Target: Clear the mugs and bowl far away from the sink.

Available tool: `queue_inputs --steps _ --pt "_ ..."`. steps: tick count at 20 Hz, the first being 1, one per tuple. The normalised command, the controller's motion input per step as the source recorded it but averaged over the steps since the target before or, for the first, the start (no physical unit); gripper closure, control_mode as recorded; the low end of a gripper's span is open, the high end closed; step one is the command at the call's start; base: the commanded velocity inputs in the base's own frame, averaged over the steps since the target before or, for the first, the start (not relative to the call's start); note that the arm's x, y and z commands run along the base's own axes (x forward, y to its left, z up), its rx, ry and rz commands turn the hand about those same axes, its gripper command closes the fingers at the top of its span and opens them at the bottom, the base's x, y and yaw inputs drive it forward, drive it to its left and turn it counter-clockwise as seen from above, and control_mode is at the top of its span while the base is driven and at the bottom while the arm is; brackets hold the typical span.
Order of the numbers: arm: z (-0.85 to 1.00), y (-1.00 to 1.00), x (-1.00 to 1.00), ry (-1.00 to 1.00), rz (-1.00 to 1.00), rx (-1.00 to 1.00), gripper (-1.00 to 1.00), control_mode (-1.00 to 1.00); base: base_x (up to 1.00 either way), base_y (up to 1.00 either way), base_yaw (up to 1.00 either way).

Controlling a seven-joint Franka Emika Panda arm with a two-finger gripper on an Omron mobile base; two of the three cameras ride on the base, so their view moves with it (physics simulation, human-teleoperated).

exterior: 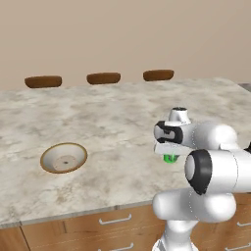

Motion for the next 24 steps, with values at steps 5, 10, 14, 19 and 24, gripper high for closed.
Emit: queue_inputs --steps 5,10,14,19,24 --pt "-0.41 0.00 0.31 0.01 0.00 0.00 1.00 -1.00 0.00 0.00 0.00" --pt "-0.41 0.00 0.34 0.01 0.00 0.00 1.00 -1.00 0.00 0.00 0.00" --pt "-0.36 0.00 0.34 0.06 0.00 0.00 1.00 -1.00 0.00 0.00 0.00" --pt "-0.03 0.00 0.26 0.01 0.00 0.00 -1.00 -1.00 0.00 0.00 0.00" --pt "0.00 0.00 0.02 0.00 0.00 0.00 -1.00 -1.00 0.00 0.00 0.00"
